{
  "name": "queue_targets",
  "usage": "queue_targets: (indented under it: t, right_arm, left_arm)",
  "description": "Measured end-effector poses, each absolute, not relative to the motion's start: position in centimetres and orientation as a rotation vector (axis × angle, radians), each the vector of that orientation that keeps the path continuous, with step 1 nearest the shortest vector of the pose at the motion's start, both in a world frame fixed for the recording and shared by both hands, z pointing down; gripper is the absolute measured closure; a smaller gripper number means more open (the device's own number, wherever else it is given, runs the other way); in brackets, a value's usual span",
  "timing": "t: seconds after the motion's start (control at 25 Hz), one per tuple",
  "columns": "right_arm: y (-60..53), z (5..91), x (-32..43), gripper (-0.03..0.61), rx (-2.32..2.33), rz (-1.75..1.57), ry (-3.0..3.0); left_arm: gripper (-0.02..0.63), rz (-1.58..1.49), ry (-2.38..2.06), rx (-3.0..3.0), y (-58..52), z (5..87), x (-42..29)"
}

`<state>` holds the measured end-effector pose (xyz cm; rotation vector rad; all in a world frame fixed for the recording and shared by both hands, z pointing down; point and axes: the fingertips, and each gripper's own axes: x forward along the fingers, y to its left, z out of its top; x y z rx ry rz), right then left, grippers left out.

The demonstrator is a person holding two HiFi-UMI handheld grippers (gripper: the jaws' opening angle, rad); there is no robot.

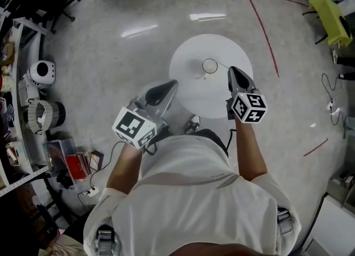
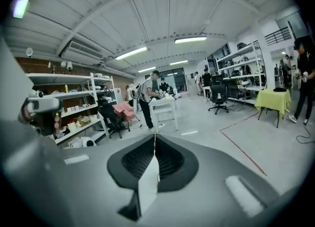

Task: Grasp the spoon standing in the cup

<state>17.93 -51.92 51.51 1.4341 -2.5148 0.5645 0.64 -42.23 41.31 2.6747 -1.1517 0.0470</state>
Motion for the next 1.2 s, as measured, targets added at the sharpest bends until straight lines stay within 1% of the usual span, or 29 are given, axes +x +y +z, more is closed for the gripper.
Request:
queue_targets:
  t: [0.36,0.52,0.76,1.2]
  right_arm:
    - [-46.4,40.0,19.7,0.568,1.566,0.333,-2.682]
    - [-44.5,36.5,20.4,0.568,1.595,0.261,-2.729]
    - [-43.3,34.5,20.6,0.568,1.615,0.169,-2.736]
    - [-42.1,33.7,20.7,0.568,1.593,0.16,-2.764]
  left_arm:
    - [0.612,-0.03,-1.073,2.804,-42.3,37.2,1.9]
    - [0.612,-0.054,-1.054,2.841,-42.2,35.8,2.6]
    - [0.612,-0.065,-1.015,2.864,-41.8,35.5,3.2]
    - [0.612,-0.068,-0.994,2.877,-41.2,35.2,3.7]
